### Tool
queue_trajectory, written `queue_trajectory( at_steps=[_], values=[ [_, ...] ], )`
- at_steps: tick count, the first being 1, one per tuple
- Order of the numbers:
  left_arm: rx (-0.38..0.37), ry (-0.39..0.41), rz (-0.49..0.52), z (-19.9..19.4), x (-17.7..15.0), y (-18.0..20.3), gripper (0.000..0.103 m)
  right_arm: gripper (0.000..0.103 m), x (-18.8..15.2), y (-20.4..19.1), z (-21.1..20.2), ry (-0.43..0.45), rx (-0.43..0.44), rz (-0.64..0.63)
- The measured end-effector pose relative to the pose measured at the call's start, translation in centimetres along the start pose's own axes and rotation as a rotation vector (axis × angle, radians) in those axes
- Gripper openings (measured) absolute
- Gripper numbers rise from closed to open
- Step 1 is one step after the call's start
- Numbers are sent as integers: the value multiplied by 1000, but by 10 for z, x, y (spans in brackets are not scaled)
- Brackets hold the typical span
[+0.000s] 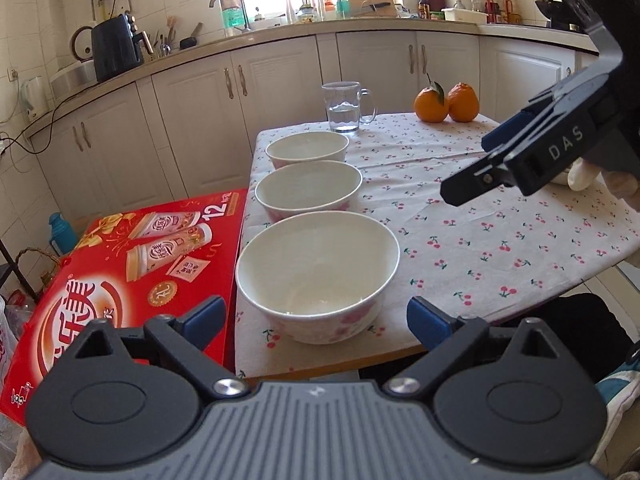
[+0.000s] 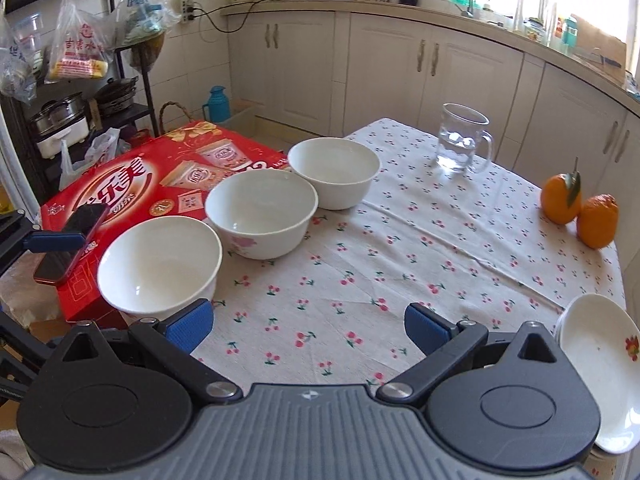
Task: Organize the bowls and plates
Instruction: 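Move the right tool to a white bowl and grip its rim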
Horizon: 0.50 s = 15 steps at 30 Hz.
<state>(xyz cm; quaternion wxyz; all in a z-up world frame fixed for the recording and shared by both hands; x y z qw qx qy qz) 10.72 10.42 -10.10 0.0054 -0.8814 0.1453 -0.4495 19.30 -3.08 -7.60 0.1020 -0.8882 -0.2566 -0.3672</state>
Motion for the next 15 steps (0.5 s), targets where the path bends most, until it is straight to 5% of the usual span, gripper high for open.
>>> queue_trajectory(
  at_steps=[15],
  values=[
    [-77, -29, 0, 25, -7, -1, 97, 95, 25, -64, 54, -65, 221, -99]
  ],
)
Point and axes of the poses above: each gripper's, at about its wrist camera, not at the fingertips, and z roughly the way its jaws point, y to its right, x to its top, the point moved 9 cm from there along z, roughly the way its jaws point
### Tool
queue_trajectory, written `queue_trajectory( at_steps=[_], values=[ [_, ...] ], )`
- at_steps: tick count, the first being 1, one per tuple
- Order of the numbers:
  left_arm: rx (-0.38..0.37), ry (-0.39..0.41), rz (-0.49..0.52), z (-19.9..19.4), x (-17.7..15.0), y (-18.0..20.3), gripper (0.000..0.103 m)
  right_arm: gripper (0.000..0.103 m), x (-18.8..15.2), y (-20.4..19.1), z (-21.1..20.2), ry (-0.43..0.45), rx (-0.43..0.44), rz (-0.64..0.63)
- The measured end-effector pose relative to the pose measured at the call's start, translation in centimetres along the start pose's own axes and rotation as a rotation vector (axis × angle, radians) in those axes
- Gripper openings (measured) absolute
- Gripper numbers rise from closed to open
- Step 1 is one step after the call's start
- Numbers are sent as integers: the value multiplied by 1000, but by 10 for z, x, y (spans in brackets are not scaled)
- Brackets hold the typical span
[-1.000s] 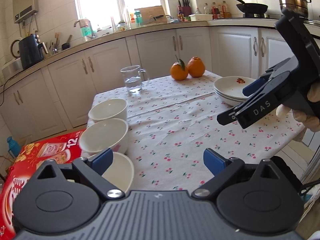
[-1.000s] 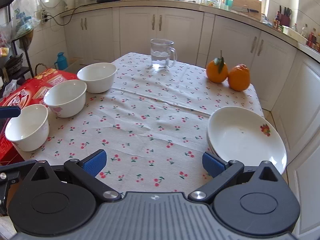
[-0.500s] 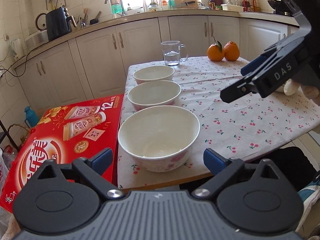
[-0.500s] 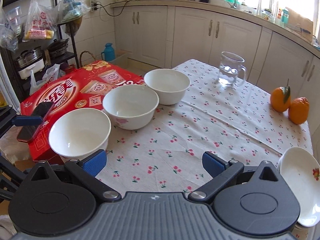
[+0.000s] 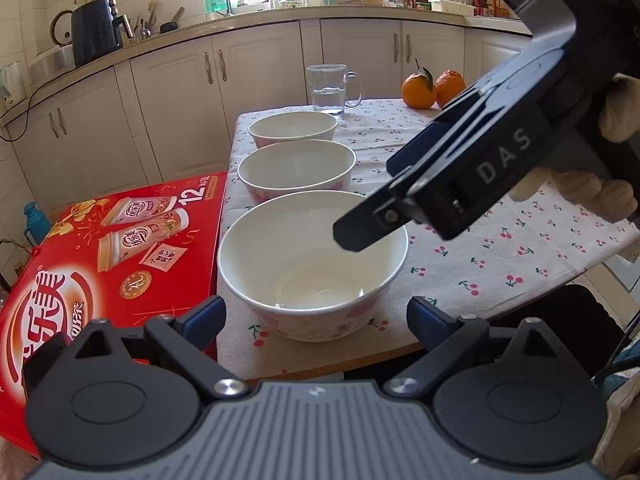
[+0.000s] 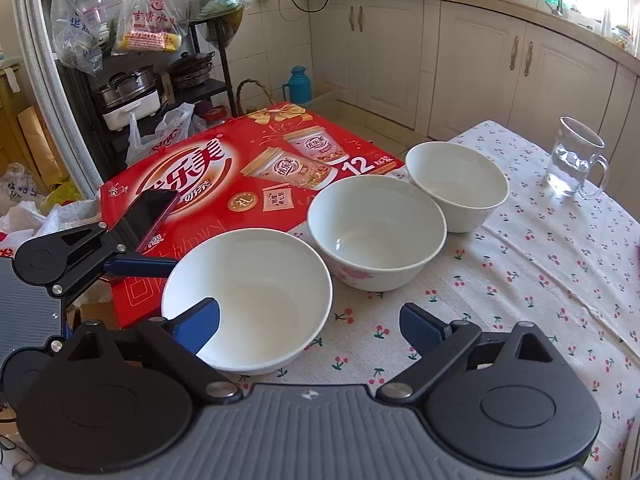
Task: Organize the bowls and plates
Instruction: 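Move the right tool to a white bowl and grip its rim, then lift the white bowl with the right tool and carry it toward the plates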
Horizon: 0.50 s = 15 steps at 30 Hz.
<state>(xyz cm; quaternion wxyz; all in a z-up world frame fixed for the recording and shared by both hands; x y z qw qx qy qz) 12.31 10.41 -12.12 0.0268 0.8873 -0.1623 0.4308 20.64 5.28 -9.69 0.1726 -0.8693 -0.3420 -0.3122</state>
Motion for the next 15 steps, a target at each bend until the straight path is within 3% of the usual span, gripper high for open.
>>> queue_trajectory(
  at_steps=[9, 15],
  values=[
    [-31, -6, -23, 7, 2, -2, 94, 75, -2, -6, 25, -57, 73, 1],
    [-41, -13, -40, 11, 2, -5, 84, 64, -3, -8, 29, -66, 100, 8]
  ],
)
Point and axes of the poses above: each gripper's, at about its wrist camera, not at the fingertips, and z roughly the way its jaws point, y to its right, x to its top, the point moved 9 cm from there along z, roughly the way its jaws point
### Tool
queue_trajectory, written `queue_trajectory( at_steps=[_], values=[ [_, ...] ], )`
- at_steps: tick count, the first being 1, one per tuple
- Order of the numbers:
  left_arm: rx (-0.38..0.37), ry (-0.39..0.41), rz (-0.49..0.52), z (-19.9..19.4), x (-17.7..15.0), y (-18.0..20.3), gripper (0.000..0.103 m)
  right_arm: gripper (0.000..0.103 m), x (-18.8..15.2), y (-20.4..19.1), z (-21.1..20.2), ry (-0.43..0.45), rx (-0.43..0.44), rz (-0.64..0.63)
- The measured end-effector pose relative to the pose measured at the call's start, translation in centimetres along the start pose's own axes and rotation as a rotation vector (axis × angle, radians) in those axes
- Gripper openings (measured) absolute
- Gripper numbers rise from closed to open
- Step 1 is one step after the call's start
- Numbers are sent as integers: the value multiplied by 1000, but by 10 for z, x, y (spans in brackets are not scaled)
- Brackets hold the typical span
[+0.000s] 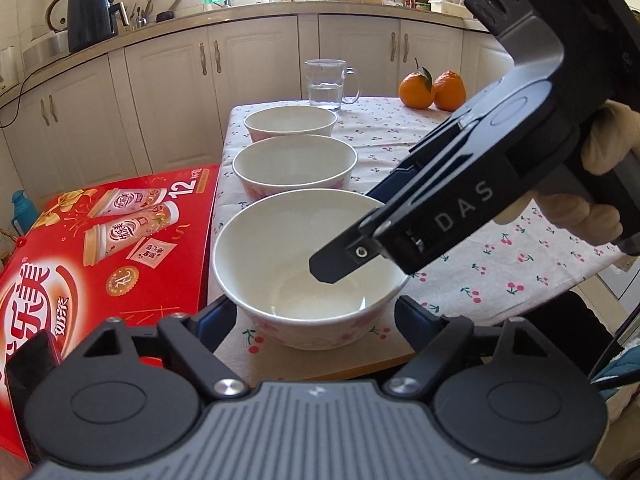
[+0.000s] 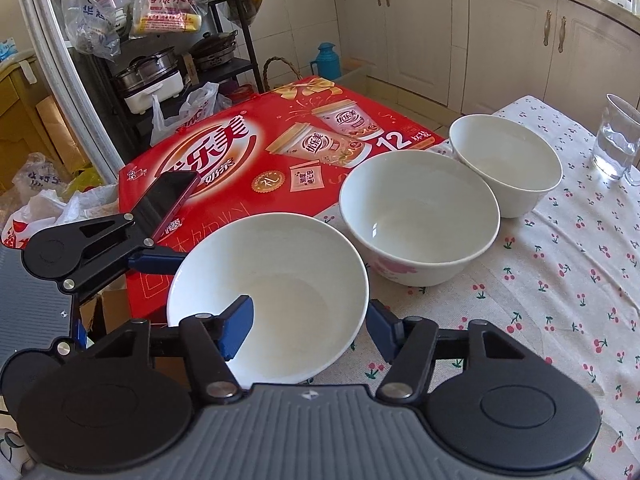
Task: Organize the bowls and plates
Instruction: 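Lift the white bowl with the right tool and carry it toward the plates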
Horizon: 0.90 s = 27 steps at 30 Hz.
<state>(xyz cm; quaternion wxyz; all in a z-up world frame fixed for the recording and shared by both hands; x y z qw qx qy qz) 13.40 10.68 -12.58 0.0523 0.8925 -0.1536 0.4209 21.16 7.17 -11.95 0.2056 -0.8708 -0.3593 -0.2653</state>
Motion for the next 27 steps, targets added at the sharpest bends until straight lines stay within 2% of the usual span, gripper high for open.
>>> queue_trajectory(
  at_steps=[16, 27],
  values=[
    [-5, -22, 27, 0, 5, 5, 84, 62, -3, 0, -6, 6, 24, 2],
    [-44, -22, 85, 1, 16, 27, 84, 62, -13, 12, -30, 40, 14, 31]
  ],
)
Point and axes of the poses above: each gripper's, at about its wrist camera, not at the fingertips, and z roughly the way its jaws point, y to its right, x to its top, the point moved 9 cm from there along z, roughly the way its jaws point
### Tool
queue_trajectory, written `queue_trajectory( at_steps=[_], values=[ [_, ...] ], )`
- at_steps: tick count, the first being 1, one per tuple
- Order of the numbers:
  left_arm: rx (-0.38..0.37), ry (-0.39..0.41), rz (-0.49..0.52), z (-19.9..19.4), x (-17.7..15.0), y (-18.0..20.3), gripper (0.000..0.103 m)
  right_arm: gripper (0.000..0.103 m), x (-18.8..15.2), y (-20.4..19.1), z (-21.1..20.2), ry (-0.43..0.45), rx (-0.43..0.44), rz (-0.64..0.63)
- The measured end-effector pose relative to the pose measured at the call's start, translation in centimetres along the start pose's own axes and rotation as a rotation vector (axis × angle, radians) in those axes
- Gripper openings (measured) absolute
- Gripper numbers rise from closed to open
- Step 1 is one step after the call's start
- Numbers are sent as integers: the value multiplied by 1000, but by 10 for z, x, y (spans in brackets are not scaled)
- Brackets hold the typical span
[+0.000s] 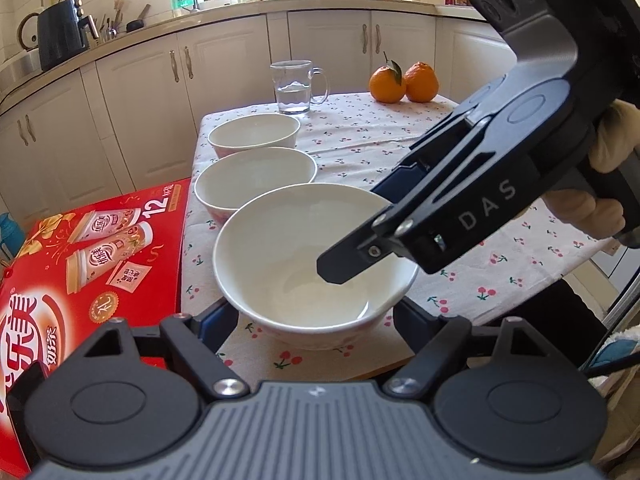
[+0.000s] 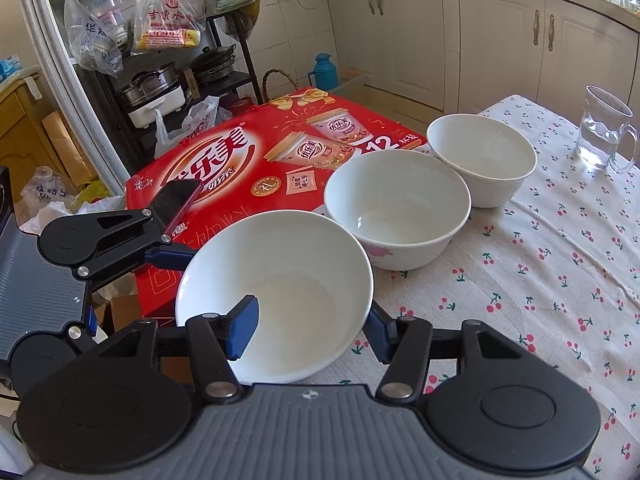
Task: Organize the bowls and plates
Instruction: 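Lift the white bowl with the right tool and carry it toward the plates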
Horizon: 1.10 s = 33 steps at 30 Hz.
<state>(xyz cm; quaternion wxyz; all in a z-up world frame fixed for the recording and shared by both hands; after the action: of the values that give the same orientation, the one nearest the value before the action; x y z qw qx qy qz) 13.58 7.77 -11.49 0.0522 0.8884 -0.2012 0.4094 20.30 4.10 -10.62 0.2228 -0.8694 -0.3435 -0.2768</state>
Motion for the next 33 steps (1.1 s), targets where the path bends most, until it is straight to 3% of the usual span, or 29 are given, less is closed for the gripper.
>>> queue_trajectory(
  at_steps=[15, 33],
  values=[
    [-79, -2, 72, 14, 22, 44, 84, 62, -25, 34, -34, 36, -50, 74],
    [-213, 4, 172, 53, 55, 97, 84, 62, -58, 93, -74, 64, -172, 190]
  ],
)
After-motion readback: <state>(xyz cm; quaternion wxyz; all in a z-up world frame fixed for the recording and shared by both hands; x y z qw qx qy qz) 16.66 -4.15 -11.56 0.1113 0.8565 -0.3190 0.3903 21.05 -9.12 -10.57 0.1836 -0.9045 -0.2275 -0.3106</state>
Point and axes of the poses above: each gripper's, at about its wrist camera, not at the fingertips, and z roughly the way its jaws point, y to its right, x to its top, the point moved 9 cm from there along z, roughly the way its jaws point
